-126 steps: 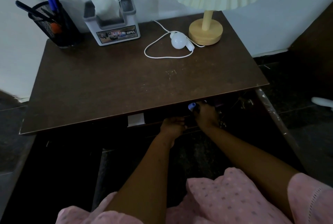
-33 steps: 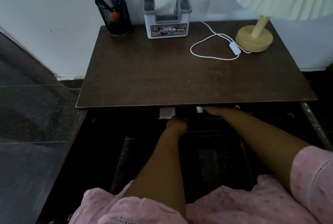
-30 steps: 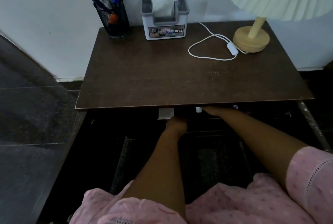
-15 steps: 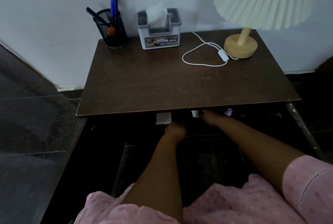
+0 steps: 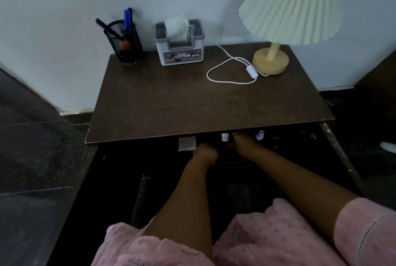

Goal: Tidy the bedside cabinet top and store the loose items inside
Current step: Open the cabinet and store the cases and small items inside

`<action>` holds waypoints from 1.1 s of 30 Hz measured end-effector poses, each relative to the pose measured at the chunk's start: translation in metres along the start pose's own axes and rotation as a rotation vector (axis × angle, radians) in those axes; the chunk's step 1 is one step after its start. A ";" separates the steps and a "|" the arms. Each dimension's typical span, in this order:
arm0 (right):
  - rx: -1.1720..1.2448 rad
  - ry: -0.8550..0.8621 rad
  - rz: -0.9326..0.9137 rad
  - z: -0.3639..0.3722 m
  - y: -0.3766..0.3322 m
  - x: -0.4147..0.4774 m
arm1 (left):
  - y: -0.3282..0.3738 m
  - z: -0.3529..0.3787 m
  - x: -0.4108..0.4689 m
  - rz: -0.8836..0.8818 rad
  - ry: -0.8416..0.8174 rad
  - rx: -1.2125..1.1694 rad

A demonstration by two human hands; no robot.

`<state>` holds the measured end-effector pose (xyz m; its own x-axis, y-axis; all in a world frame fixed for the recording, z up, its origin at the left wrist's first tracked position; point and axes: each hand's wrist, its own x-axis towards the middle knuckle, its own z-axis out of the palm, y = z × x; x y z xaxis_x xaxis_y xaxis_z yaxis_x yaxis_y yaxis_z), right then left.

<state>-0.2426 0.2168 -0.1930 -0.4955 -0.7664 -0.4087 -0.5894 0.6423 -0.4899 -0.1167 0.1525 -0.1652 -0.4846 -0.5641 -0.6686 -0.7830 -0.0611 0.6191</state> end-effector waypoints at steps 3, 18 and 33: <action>-0.069 0.016 -0.154 -0.010 0.003 -0.037 | 0.012 0.001 -0.023 0.074 -0.041 0.018; -0.011 0.461 0.483 -0.095 0.093 -0.252 | 0.029 0.079 -0.148 0.199 -0.298 0.064; 0.382 -0.178 0.567 -0.064 0.063 -0.235 | 0.051 0.094 -0.166 0.273 -0.357 0.165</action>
<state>-0.2041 0.4375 -0.0785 -0.5292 -0.3233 -0.7845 0.0100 0.9221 -0.3868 -0.1127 0.3203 -0.0620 -0.7621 -0.2212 -0.6084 -0.6460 0.1981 0.7372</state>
